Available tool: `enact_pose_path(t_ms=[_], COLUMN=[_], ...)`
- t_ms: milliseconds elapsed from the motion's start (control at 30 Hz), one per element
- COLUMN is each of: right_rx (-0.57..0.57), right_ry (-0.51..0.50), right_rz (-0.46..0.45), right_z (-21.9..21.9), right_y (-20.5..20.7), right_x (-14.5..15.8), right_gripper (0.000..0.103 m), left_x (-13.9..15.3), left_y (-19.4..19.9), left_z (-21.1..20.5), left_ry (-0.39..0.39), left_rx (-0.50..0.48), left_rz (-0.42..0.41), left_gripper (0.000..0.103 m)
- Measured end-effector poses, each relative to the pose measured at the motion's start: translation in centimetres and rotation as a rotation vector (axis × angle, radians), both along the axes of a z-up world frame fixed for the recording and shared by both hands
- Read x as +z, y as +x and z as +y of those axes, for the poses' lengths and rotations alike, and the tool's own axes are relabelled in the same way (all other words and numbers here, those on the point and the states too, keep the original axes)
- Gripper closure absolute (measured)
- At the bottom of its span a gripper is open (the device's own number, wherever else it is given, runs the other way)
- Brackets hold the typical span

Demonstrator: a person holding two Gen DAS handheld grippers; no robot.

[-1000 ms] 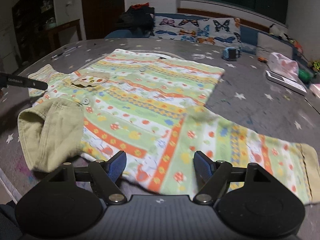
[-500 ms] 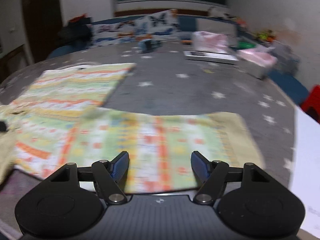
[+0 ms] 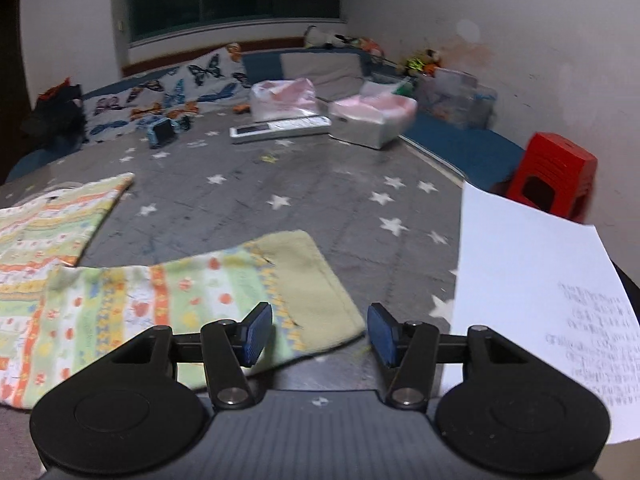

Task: Fold clothes

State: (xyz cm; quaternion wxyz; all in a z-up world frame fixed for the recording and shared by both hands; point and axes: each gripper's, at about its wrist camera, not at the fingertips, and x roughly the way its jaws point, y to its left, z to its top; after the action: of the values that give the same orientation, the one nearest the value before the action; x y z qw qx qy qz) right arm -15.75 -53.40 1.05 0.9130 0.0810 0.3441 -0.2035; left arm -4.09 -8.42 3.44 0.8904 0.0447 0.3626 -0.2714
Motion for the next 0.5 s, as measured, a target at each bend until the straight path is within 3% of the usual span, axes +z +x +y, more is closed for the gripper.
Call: enact_pose_path(t_ms=[200, 367, 500], right_rx=[-0.023, -0.025, -0.019], right_ry=[0.008, 0.045, 0.079], right_rz=[-0.013, -0.048, -0.101], right_z=[0.0, 0.2, 0.6], right_y=[0.1, 0.0, 0.0], right_x=[-0.7, -0.6, 0.1], right_gripper=[0.061, 0.092, 0.094], left_x=[0.2, 0.7, 0.7], left_y=[-0.5, -0.5, -0.9], left_z=[-0.2, -0.6, -1.6], left_ry=[-0.003, -0.013, -0.005], left_rx=[0.012, 0.021, -0.005], left_rz=[-0.005, -0.010, -0.016], left_gripper=[0.069, 0.063, 0.061])
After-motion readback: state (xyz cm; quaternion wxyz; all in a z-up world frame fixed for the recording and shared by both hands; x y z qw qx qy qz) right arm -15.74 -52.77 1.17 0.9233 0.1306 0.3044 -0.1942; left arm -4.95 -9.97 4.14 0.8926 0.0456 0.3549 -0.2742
